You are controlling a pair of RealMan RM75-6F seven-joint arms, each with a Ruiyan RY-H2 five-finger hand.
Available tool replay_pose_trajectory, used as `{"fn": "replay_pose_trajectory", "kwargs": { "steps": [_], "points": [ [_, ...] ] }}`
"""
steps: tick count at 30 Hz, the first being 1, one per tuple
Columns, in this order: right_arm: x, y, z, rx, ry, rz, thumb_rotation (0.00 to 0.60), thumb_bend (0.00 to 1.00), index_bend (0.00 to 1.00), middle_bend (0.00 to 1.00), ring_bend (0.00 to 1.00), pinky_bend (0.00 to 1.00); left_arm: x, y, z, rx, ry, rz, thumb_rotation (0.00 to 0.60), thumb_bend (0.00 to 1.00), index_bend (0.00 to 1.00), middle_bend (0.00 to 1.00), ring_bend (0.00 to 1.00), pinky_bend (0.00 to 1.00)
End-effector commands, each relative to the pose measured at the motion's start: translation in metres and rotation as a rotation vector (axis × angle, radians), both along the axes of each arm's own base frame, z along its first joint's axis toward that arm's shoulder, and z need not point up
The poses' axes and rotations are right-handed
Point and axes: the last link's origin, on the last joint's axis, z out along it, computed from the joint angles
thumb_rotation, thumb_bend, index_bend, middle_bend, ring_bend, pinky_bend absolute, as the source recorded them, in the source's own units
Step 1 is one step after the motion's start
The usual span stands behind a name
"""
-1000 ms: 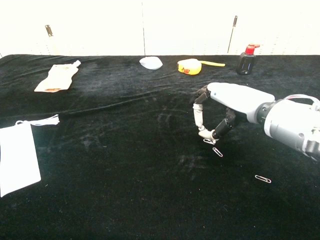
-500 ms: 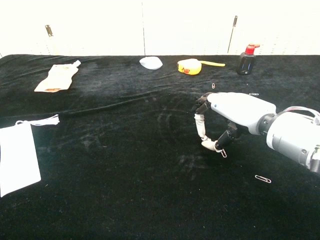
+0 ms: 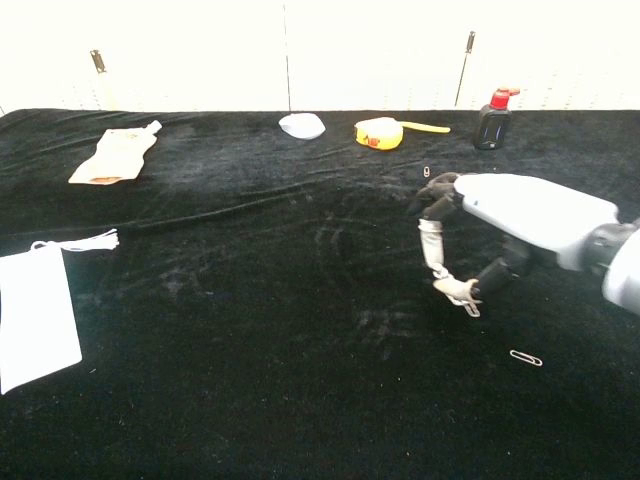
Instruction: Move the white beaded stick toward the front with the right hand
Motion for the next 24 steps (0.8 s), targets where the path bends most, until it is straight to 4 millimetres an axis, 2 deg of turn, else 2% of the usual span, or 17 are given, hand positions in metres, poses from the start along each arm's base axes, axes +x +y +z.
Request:
{"fn": "replay_pose_trajectory", "kwargs": {
  "steps": [1, 6, 10, 18, 24],
  "points": [
    [-0.013, 0.014, 0.009, 0.003, -0.011, -0.006, 0.600, 0.44, 0.90, 0.20, 0.04, 0.00, 0.000, 0.001, -0.002, -0.004, 0.006, 0.003, 0.600, 0.62, 0.01, 0.08, 0.08, 0.05],
    [-0.031, 0.030, 0.014, 0.004, 0.005, 0.002, 0.600, 0.45, 0.90, 0.20, 0.04, 0.00, 0.002, 0.002, -0.007, -0.016, 0.021, 0.004, 0.600, 0.62, 0.01, 0.08, 0.08, 0.05],
    [-0.042, 0.034, 0.013, 0.011, 0.027, -0.008, 0.600, 0.45, 0.90, 0.20, 0.04, 0.00, 0.003, 0.003, -0.010, -0.019, 0.027, 0.005, 0.600, 0.62, 0.01, 0.08, 0.08, 0.05],
    [-0.055, 0.037, 0.013, 0.029, 0.022, -0.031, 0.600, 0.45, 0.90, 0.20, 0.04, 0.00, 0.003, 0.003, -0.009, -0.015, 0.023, 0.012, 0.600, 0.62, 0.01, 0.08, 0.08, 0.05],
    [-0.056, 0.037, 0.009, 0.049, 0.016, -0.023, 0.600, 0.45, 0.90, 0.21, 0.04, 0.00, 0.003, 0.002, -0.008, -0.013, 0.020, 0.010, 0.600, 0.62, 0.01, 0.08, 0.08, 0.05]
  ]
}}
